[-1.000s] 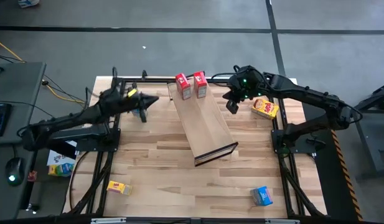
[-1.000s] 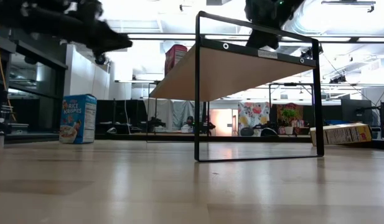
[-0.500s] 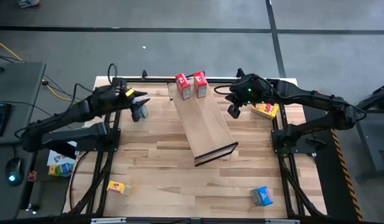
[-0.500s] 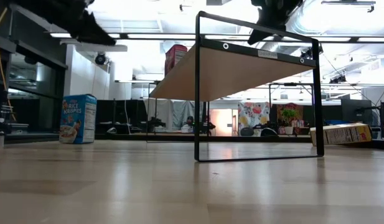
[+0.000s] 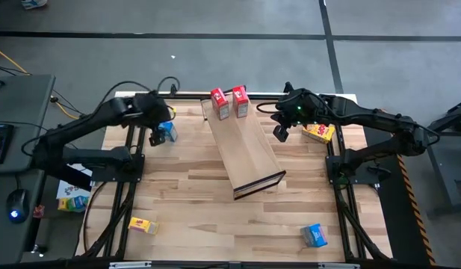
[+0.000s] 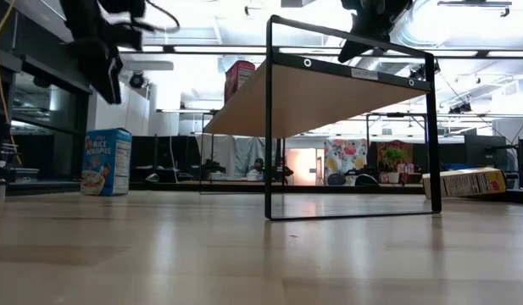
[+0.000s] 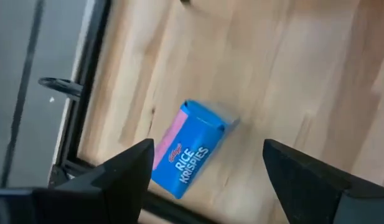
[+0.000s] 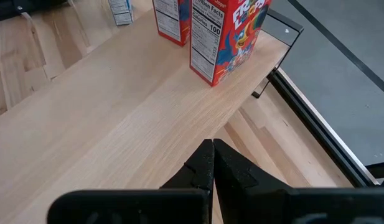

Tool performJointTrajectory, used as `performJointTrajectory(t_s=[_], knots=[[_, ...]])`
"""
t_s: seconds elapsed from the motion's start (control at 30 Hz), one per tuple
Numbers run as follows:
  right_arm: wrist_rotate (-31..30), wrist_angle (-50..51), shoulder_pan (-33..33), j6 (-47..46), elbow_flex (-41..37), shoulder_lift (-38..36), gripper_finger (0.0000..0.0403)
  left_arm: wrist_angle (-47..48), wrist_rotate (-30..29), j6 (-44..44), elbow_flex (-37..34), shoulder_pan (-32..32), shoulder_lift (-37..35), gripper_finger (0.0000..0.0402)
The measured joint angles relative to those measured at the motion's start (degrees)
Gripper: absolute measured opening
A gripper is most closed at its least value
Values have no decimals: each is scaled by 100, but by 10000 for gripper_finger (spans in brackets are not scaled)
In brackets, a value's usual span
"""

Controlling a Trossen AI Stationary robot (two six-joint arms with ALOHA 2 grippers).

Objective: Stack cereal on shelf
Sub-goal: Put the left blue cereal box on the shelf

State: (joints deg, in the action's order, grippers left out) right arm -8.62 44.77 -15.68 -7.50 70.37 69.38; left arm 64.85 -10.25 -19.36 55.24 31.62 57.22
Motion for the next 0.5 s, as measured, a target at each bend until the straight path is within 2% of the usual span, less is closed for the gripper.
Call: performJointTrajectory(t_s=[0.27,0.5], knots=[[-22,0,0,2,0,0,0,1,-686,-1422,-2,30,766,294],[-24,2,0,2,0,0,0,30,-273,-1895,-2,42,808,294]])
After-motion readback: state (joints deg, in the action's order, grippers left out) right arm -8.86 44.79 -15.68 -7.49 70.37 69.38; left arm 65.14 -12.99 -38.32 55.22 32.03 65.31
